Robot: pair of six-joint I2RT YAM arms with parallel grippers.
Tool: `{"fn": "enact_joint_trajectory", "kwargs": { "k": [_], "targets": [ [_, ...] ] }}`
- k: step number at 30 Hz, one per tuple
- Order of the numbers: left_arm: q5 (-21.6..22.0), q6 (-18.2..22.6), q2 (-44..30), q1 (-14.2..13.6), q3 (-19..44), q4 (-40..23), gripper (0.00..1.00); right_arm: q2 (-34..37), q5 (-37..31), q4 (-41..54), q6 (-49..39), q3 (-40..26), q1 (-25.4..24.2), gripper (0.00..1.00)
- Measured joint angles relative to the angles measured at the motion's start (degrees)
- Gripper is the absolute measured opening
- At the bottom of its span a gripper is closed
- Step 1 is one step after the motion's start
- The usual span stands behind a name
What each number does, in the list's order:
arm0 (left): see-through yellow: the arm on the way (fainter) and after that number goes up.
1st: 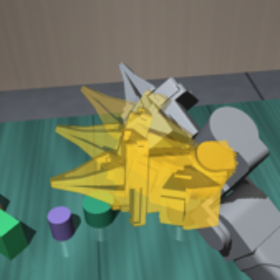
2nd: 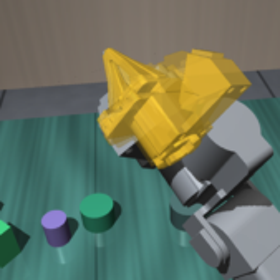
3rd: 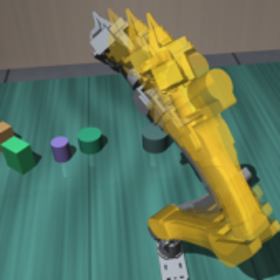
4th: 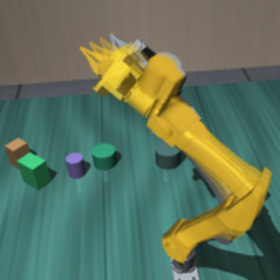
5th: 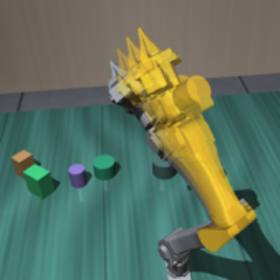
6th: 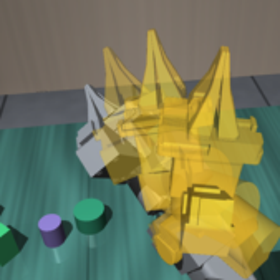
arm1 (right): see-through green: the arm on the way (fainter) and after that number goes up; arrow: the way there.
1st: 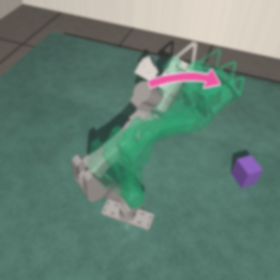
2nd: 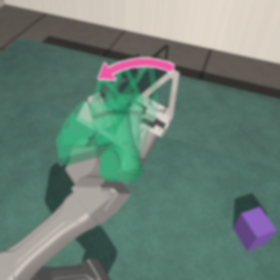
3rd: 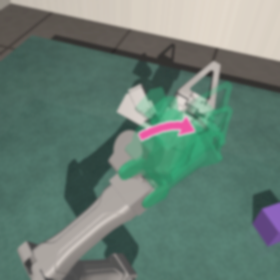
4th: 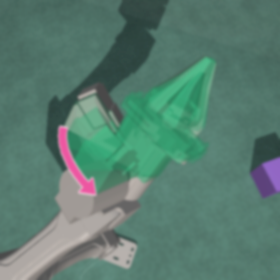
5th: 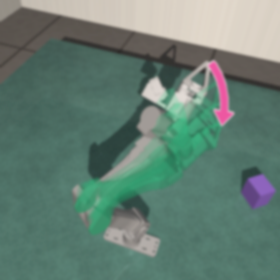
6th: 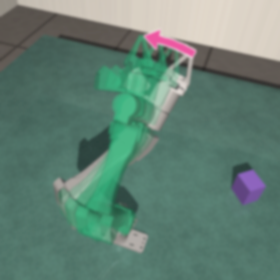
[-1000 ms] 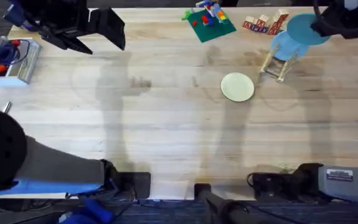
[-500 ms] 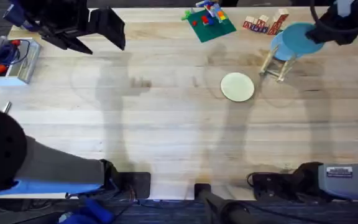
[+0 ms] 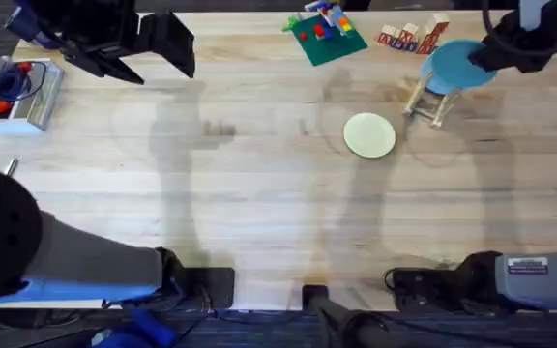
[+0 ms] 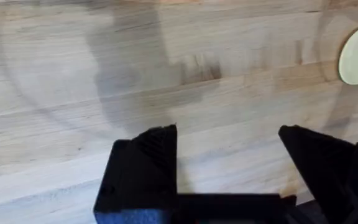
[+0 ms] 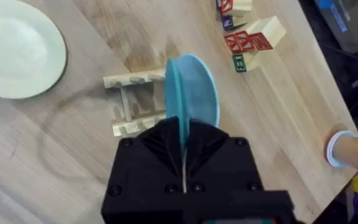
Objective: Pick up the plates from the table one by one and place each into a slot on the dish rack.
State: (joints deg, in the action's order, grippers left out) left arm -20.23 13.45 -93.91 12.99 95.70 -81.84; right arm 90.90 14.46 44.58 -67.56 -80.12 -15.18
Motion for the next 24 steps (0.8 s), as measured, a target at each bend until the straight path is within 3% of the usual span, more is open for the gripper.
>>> {"fn": "enact_joint_trajectory", "kwargs": {
  "k": [24],
  "targets": [
    [0.0,0.0,0.0,0.0,0.0,0.0,0.994,4.2,0.2,-2.9,-1.5,0.0,0.0,0.03]
  ]
}}
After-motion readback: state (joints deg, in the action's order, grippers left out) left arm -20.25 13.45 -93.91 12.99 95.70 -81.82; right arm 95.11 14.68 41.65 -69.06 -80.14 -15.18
